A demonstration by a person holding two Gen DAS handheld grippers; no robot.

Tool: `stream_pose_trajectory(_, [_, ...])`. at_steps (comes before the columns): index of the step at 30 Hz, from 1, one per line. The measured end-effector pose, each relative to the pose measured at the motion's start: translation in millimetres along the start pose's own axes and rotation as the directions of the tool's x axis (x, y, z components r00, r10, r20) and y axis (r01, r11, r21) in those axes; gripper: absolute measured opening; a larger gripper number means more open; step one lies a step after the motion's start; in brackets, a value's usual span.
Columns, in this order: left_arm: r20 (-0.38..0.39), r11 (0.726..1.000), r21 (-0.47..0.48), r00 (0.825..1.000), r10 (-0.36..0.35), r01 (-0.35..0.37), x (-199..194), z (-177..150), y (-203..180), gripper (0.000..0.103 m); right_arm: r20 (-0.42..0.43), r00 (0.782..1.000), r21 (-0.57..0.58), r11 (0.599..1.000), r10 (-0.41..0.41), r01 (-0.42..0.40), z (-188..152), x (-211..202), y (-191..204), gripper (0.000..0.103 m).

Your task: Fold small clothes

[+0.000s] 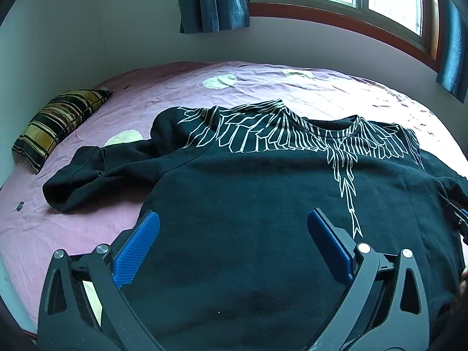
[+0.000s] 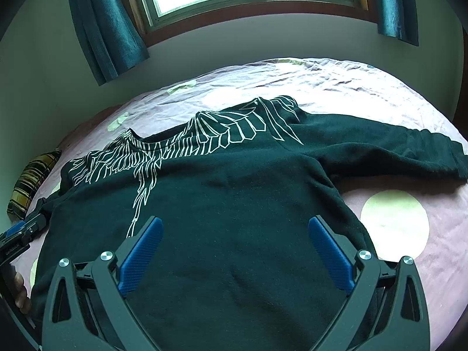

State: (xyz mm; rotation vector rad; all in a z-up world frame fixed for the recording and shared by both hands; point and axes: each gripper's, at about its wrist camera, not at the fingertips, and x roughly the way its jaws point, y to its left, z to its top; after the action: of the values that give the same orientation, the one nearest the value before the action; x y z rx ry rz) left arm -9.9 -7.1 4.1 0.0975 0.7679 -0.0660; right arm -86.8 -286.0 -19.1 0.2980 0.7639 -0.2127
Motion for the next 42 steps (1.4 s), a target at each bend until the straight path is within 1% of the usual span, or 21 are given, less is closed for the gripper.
stream_pose_trajectory(42, [-0.008, 1.0, -0.01, 1.0, -0.009, 0.009, -0.3, -0.6, -1.6, 0.101, -0.031, 1.0, 0.0, 1.0, 0.007, -0.007, -5.1, 6.5, -0.6, 0.099])
